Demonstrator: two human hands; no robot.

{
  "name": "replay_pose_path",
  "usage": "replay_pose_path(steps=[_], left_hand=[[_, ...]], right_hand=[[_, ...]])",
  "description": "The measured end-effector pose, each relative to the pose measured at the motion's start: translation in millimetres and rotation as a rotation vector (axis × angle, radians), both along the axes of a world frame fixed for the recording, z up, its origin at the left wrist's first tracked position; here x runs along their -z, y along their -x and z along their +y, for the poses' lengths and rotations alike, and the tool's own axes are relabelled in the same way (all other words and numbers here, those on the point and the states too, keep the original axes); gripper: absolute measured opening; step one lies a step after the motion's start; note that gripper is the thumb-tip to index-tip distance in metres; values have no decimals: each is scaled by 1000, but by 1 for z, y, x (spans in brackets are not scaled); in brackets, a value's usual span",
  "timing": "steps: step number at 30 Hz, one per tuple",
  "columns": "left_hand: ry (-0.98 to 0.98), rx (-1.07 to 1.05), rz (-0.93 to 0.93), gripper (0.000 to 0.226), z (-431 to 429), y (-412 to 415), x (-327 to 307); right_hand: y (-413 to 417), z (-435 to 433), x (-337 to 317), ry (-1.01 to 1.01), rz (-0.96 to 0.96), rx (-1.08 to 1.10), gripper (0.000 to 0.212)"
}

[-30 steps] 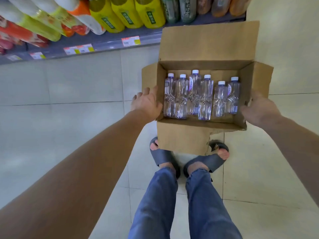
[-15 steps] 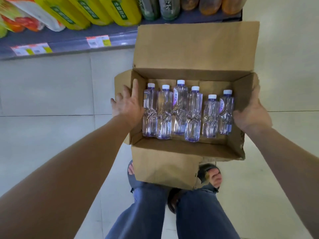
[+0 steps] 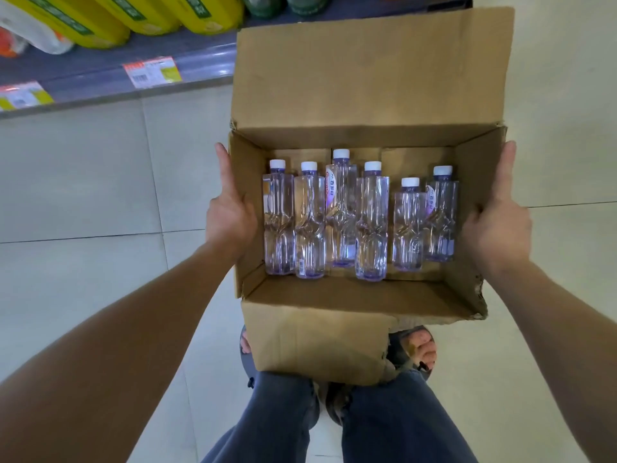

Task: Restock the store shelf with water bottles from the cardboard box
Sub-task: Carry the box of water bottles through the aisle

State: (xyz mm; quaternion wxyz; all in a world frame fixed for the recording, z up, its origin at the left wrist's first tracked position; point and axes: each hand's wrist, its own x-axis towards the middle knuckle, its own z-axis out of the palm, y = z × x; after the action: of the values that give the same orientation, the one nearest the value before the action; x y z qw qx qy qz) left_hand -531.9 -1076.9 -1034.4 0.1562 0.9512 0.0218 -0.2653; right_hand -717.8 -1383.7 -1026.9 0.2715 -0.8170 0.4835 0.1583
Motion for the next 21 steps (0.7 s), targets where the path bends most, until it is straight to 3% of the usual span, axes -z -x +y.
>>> replay_pose_path(steps=[13, 21], left_hand=[[63, -16, 9, 88, 22, 7, -24], [86, 39, -2, 92, 62, -5, -114]], right_hand=[[6, 15, -18, 15, -13, 19, 93], [-3, 39, -116, 17, -41, -19, 98]])
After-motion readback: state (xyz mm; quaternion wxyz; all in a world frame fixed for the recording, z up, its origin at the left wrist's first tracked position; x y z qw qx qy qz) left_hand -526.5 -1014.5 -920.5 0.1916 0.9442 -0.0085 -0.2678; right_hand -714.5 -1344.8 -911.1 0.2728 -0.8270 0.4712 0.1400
